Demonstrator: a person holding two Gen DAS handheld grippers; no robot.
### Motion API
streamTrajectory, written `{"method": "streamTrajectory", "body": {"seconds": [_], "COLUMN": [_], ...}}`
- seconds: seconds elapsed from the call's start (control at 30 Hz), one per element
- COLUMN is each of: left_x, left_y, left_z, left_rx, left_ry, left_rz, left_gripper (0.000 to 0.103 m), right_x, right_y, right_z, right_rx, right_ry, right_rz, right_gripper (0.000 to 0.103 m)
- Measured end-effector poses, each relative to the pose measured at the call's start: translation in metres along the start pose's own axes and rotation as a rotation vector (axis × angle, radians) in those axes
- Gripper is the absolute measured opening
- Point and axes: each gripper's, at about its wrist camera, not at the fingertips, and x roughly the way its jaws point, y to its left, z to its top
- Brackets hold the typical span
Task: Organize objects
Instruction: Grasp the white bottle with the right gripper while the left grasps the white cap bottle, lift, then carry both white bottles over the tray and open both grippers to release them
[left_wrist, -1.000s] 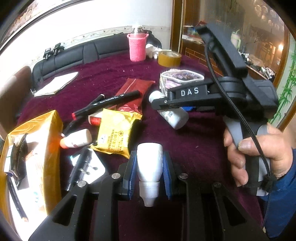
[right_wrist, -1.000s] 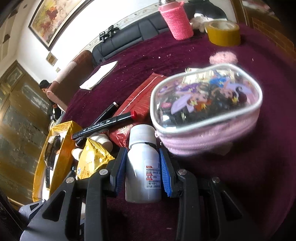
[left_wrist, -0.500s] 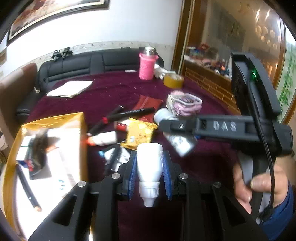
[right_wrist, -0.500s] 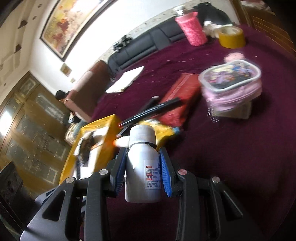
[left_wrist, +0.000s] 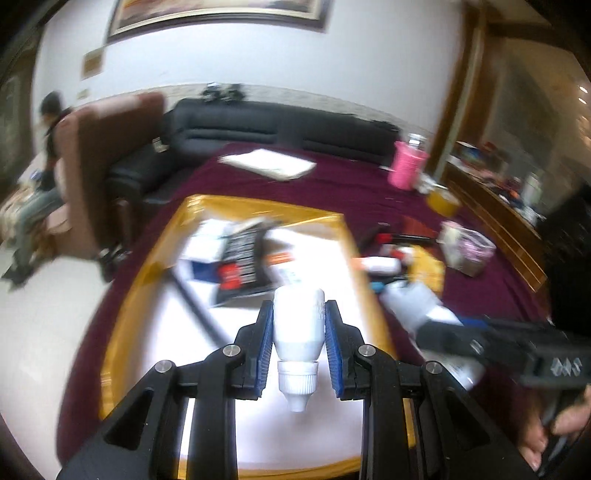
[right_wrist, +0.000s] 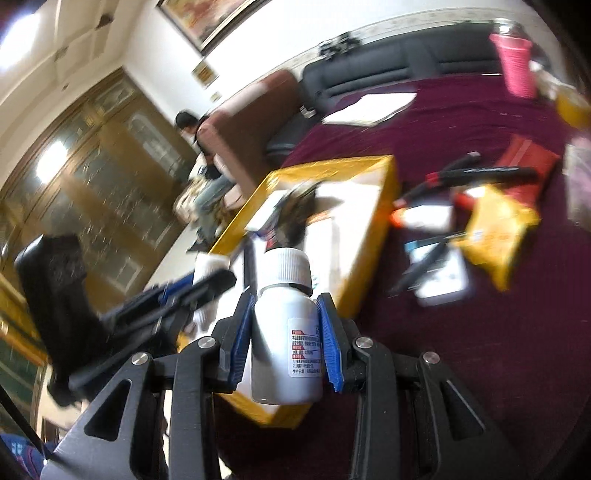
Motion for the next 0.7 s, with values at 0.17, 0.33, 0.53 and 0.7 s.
{"method": "streamTrajectory", "body": {"seconds": [0.17,0.33,0.53,0.7], "left_x": [0.006,0.019,0.023,0.025], "left_y": [0.037,0.061,0.073,0.081], "left_z": [-0.009,-0.021,-0.026,-0.028], "left_rx": [-0.066,-0.108,-0.125,-0.131], "left_ry": [0.021,0.067,0.09,0.106], "left_rz": [0.056,0.087,0.104,0.11], "left_gripper": [0.023,0.023,0.023,0.023], "right_x": [0.033,0.06,0.086,0.098], "right_y": [0.022,0.032,0.043,0.054], "right_z": [-0.012,-0.021,-0.023,-0.026], "right_rx": [-0.044,-0.076,-0.113,-0.13], "right_ry": [0.076,0.123,0.156,0.181], "right_rz": [0.017,-0.003,-0.036,-0.017], "right_gripper": [0.032,0.032,0.032,0.033]}}
